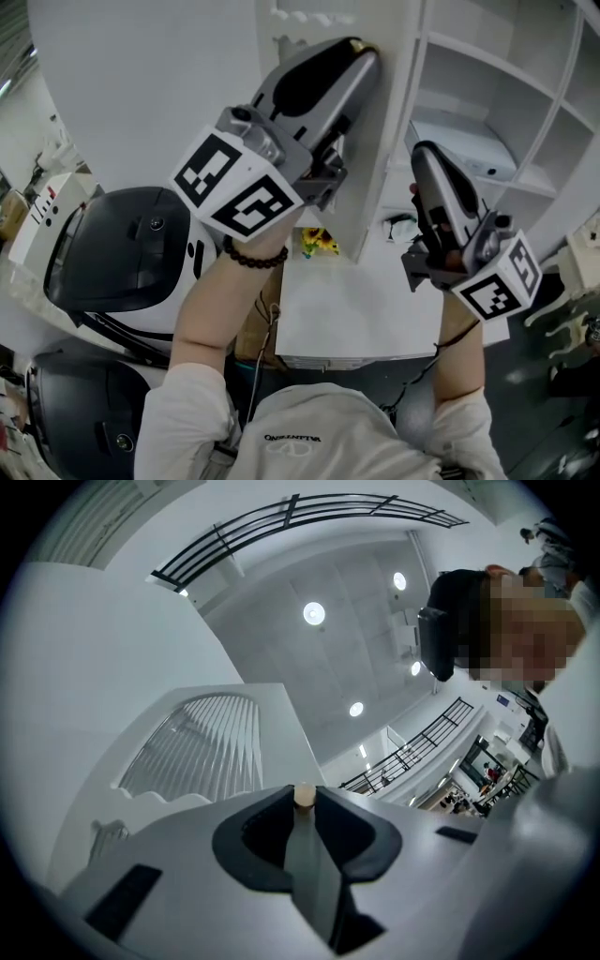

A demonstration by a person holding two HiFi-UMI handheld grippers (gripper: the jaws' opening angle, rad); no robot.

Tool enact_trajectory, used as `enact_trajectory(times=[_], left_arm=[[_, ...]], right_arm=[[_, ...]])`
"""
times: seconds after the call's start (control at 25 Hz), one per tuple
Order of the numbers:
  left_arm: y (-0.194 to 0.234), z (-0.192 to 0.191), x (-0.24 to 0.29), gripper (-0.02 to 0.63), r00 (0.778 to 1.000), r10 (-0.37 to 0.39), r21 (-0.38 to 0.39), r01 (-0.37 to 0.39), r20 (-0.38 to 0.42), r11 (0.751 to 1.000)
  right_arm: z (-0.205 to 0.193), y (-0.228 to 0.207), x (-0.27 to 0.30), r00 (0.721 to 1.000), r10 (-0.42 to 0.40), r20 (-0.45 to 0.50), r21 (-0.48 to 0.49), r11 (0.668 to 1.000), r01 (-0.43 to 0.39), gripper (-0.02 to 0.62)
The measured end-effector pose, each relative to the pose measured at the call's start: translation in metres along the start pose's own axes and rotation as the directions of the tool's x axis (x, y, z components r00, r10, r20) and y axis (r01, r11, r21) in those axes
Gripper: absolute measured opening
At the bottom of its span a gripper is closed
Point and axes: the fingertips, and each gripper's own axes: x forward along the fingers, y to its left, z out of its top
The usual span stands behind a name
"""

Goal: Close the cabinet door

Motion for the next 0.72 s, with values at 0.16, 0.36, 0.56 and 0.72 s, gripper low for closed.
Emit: enact_trajectory(times=[0.16,0.36,0.56,0.72], left_arm=[[0.000,-0.016,0.015,0.072,1.000,0.007,0.024,-0.007,-0.021,1.000],[0.003,-0.036,0.036,0.072,0.996,0.052,0.104,-0.044,-0.071,0.994],[0.007,-0.052,0.052,0.072,0.989,0.121,0.190,-0.103,-0.085,0.976],[0.010,-0.065,0.064,0.072,0.984,0.154,0.241,-0.129,-0.088,0.962]], right_arm=[[-0.007,-0.016,-0.010,0.999,-0.037,-0.013,-0.004,0.999,0.037,0.011],[-0.014,-0.033,-0.017,0.994,-0.093,-0.055,-0.116,0.989,0.086,0.011],[-0.026,-0.052,-0.023,0.980,-0.163,-0.111,-0.209,0.968,0.138,0.011],[-0.034,-0.068,-0.027,0.971,-0.199,-0.133,-0.235,0.958,0.165,0.011]])
